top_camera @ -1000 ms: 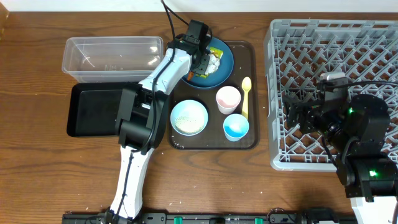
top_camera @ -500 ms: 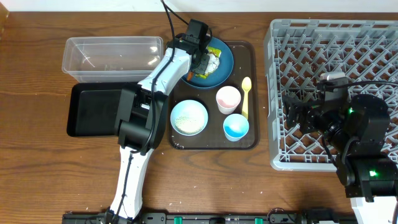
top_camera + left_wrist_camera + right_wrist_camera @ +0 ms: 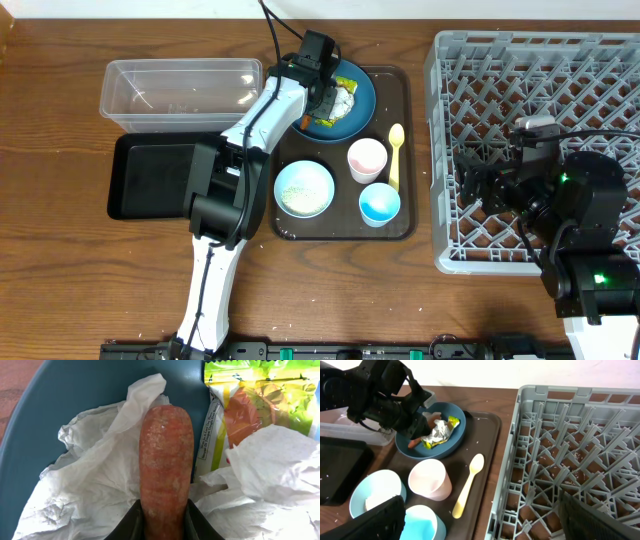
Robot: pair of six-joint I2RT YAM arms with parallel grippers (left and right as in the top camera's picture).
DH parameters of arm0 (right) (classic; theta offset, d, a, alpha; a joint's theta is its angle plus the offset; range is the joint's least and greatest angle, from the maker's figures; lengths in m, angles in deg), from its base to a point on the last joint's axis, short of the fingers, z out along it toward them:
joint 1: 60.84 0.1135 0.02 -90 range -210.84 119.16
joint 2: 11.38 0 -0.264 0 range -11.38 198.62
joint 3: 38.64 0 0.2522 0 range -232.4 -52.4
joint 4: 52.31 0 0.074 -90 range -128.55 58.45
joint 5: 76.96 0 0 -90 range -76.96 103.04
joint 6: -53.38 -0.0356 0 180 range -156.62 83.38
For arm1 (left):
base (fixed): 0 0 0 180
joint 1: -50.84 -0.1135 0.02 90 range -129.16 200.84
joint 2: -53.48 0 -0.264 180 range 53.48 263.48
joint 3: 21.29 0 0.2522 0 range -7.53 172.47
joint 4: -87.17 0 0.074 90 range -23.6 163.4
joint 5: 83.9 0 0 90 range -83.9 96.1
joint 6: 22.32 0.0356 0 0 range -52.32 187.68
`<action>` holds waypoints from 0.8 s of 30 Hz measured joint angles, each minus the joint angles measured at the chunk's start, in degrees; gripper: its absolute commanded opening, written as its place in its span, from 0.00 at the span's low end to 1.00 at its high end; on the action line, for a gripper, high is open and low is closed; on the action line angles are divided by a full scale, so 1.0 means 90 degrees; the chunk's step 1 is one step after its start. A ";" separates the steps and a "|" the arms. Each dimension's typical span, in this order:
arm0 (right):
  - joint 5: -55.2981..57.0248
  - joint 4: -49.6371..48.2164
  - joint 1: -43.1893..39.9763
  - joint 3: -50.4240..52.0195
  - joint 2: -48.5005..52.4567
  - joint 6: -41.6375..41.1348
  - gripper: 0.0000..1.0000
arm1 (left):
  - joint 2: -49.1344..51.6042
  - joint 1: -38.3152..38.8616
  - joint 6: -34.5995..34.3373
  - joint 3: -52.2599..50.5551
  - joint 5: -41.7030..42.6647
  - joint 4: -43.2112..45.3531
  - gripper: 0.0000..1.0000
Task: Sort waste into correct bins and load items into the dishwasher rack
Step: 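Close the left gripper on the orange carrot, then lift the carrot and drop it onto the black tray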
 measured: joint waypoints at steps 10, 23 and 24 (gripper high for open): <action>0.0000 0.0002 0.0000 0.0000 0.0000 0.0000 0.95 | -0.0073 0.0000 0.0000 -0.0002 0.0000 -0.0002 0.10; 0.0000 0.0005 0.0000 0.0000 0.0000 0.0002 0.95 | -0.1035 0.0002 0.0000 -0.0068 0.0000 -0.0376 0.12; 0.0000 0.0005 0.0000 0.0000 0.0000 0.0000 0.95 | -0.1032 0.0000 0.0000 -0.0068 0.0000 -0.0430 0.16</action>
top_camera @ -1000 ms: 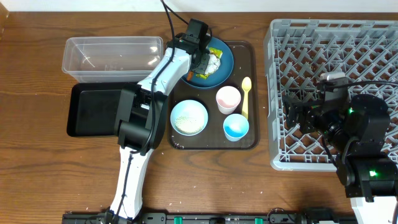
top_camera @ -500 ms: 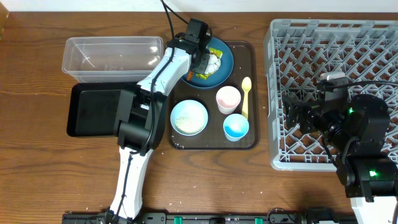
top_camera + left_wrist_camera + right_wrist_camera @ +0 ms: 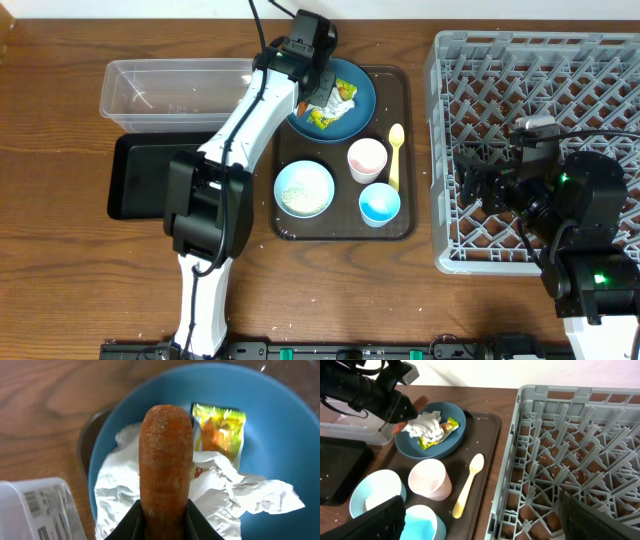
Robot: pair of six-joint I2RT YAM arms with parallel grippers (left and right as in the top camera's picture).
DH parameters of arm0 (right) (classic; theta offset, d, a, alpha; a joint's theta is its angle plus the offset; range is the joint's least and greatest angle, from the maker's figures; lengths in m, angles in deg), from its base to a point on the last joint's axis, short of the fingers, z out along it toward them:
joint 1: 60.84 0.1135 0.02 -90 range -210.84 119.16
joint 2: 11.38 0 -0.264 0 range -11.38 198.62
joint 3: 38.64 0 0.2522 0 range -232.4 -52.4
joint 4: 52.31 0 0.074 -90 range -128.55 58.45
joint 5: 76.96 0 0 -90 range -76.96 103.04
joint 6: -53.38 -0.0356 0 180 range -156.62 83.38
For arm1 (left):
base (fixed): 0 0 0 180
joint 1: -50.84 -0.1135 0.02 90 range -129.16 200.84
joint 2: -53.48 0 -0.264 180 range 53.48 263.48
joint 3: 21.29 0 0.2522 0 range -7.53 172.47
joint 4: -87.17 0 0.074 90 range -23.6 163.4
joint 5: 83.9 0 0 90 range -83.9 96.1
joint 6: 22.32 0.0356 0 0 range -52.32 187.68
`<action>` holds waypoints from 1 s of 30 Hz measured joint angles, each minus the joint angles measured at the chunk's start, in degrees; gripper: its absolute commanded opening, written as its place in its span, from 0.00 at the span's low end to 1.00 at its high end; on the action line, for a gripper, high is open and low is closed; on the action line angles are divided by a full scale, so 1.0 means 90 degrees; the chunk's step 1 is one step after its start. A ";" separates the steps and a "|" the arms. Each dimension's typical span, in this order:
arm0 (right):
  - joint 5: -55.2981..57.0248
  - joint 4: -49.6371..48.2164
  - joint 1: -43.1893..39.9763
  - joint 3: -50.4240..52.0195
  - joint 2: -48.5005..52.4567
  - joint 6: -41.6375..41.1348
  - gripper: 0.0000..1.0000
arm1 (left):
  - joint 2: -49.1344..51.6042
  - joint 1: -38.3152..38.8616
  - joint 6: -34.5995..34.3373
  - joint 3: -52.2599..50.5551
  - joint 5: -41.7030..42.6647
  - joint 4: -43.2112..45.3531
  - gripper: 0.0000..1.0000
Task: Sort waste into correct bins and load items into the dishwasher rack
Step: 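Lift the carrot and drop it onto the black tray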
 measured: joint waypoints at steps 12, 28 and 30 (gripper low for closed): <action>0.0000 0.0000 0.0000 0.0000 0.0000 0.0002 0.95 | 0.0002 0.0002 0.0000 -0.0005 0.0000 -0.0126 0.06; 0.0017 -0.0002 0.0000 0.0000 0.0000 0.0000 0.96 | -0.1341 -0.0012 -0.0029 -0.0051 -0.0005 -0.1960 0.07; 0.0017 -0.0005 0.0000 -0.0002 0.0000 0.0002 0.96 | -0.1989 -0.0056 -0.0185 -0.0051 -0.0131 -0.2419 0.07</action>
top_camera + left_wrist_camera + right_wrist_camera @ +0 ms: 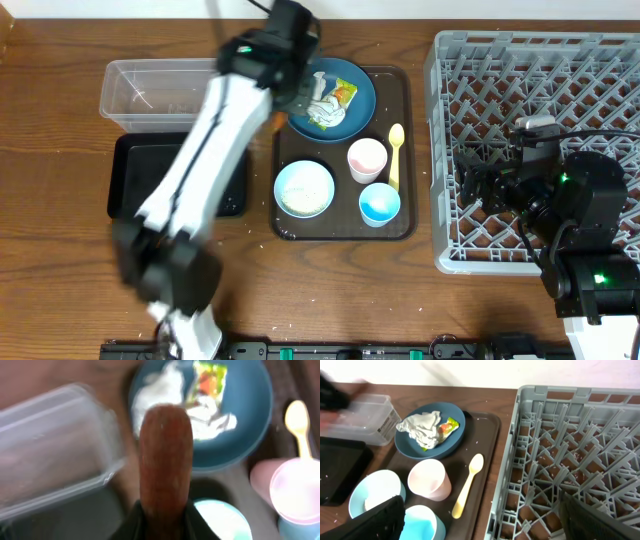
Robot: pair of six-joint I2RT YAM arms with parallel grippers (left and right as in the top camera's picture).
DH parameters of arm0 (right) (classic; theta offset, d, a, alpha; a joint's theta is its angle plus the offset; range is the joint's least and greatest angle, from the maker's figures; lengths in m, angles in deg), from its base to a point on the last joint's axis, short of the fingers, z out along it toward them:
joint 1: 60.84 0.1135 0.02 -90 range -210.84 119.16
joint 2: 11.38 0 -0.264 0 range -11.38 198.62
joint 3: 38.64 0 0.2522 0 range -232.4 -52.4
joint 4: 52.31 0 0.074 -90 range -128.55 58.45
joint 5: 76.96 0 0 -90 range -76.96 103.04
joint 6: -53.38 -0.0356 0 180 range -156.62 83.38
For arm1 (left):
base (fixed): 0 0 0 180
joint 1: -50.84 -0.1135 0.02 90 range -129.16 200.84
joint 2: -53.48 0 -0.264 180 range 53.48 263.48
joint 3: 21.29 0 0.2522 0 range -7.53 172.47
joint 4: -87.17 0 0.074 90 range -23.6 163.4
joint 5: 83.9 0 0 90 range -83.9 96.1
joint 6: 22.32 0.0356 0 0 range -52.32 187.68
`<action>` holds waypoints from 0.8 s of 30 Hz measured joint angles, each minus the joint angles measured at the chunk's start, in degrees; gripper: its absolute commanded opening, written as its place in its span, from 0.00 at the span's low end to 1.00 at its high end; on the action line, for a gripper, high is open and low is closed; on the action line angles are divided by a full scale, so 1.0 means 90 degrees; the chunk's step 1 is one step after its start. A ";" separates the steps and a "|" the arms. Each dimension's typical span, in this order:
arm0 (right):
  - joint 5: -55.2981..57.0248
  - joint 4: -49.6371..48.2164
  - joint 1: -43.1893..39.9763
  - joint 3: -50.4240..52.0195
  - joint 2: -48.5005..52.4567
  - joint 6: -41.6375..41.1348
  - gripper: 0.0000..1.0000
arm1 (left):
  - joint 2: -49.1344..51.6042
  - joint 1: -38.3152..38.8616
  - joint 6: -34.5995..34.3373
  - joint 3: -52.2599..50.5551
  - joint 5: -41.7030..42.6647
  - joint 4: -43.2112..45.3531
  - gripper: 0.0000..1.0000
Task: Sort waste into correct bins and load items into the dishwasher rack
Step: 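Lift the carrot and drop it onto the black tray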
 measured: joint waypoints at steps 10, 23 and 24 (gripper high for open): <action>0.0002 -0.0010 0.0000 0.0000 0.0000 -0.0002 0.96 | -0.1173 -0.1656 -0.2329 -0.0155 -0.1098 -0.1700 0.06; 0.0002 -0.0024 0.0000 0.0000 0.0000 0.0000 0.96 | -0.0959 -0.2948 -0.7487 -0.3492 -0.1129 0.0126 0.08; 0.0000 -0.0024 0.0000 0.0000 0.0000 -0.0002 0.96 | -0.0957 -0.2941 -0.7664 -0.3755 -0.1095 0.0512 0.08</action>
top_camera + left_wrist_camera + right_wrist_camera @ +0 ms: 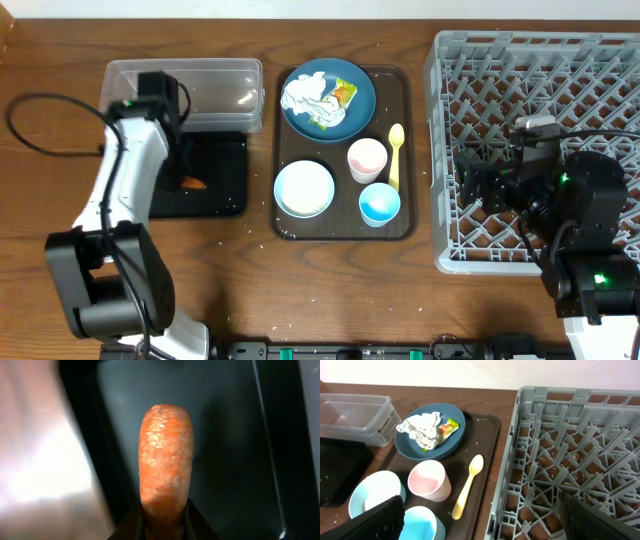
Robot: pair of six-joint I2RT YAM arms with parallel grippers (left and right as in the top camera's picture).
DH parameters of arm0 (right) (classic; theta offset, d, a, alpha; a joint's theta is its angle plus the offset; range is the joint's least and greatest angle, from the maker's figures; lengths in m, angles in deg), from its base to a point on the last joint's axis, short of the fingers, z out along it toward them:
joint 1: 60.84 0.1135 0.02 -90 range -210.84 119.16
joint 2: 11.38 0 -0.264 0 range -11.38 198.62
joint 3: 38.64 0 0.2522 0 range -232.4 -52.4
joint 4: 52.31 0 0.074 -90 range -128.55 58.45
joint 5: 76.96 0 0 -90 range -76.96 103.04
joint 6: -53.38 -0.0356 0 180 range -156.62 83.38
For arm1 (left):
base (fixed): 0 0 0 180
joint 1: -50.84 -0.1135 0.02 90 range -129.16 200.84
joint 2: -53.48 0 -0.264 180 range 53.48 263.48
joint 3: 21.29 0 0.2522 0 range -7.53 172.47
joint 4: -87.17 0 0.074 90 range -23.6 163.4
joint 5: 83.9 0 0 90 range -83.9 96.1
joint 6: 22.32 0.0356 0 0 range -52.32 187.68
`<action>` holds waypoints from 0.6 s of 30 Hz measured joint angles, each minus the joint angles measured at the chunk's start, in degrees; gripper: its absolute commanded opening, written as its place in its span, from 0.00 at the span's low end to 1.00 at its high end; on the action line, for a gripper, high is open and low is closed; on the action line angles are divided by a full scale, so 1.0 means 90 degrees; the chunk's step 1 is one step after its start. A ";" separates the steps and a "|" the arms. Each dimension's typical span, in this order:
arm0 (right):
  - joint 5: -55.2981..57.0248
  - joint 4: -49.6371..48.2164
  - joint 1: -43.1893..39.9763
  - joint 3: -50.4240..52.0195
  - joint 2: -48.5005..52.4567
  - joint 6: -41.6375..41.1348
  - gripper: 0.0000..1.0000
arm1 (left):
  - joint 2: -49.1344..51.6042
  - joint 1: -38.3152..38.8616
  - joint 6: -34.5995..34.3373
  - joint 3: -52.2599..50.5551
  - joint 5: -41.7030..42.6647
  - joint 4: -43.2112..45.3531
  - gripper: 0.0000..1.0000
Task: Sort waste into correct bins and load items into the dishwasher rack
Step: 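Lift the carrot and drop it onto the black tray, then move the left gripper back over the blue plate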
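My left gripper (187,176) is shut on an orange carrot piece (166,455) and holds it over the black bin (222,199); in the overhead view the carrot piece (191,183) shows just inside the bin's left part. Whether it touches the bin floor cannot be told. The blue plate (358,112) carries a crumpled white tissue (304,97) and a green snack wrapper (343,94). My right gripper (478,186) hangs open over the grey dish rack (540,60), nothing between its fingers (375,520).
A clear plastic bin (200,85) stands behind the black one. The brown tray (405,110) also holds a pink cup (366,158), a blue cup (380,203), a pale blue bowl (304,188) and a yellow spoon (395,150). The rack fills the right side.
My left gripper, still shut on the carrot piece, has moved from beside the plate and clear bin to over the black bin. The right arm has not moved.
My left gripper was shut on the carrot piece lying among tissue on the blue plate. Then it held the piece above the plate. Later it was near the clear bin's corner, and now it is over the black bin. The right arm stayed still.
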 measured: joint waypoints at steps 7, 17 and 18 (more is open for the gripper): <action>0.0002 0.0012 0.0000 0.0000 0.0000 0.0000 0.96 | 0.0010 0.0022 -0.0520 -0.0988 0.0233 0.1321 0.24; 0.0002 0.0027 0.0000 0.0000 0.0000 0.0002 0.96 | 0.0010 0.0022 -0.0646 -0.1022 0.0255 0.1370 0.47; 0.0002 0.0029 0.0000 0.0000 0.0000 0.0000 0.96 | 0.0010 0.0022 -0.0634 -0.1020 0.0257 0.1370 0.49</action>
